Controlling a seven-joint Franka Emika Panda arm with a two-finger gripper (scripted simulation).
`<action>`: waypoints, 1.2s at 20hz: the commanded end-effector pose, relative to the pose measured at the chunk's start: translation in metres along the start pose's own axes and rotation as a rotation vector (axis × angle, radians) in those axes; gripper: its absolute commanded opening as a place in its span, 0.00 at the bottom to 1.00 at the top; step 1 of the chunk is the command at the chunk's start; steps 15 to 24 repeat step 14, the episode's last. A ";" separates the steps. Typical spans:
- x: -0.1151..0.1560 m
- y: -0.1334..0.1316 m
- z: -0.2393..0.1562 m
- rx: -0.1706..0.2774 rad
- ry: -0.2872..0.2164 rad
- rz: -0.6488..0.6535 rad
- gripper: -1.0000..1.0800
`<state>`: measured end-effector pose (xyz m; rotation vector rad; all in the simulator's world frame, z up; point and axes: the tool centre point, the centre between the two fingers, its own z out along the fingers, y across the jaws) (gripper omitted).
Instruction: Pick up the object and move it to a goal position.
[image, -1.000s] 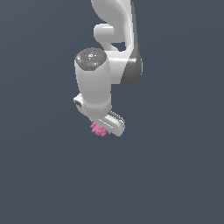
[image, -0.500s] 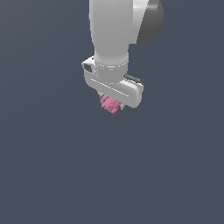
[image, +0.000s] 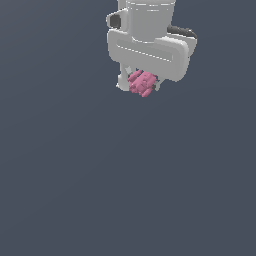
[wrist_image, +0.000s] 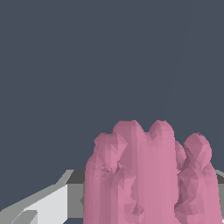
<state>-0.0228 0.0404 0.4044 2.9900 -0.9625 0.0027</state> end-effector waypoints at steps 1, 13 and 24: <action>-0.011 -0.003 -0.020 -0.001 -0.001 0.001 0.00; -0.033 -0.011 -0.064 0.000 -0.002 0.000 0.00; -0.033 -0.011 -0.065 0.000 -0.002 0.000 0.00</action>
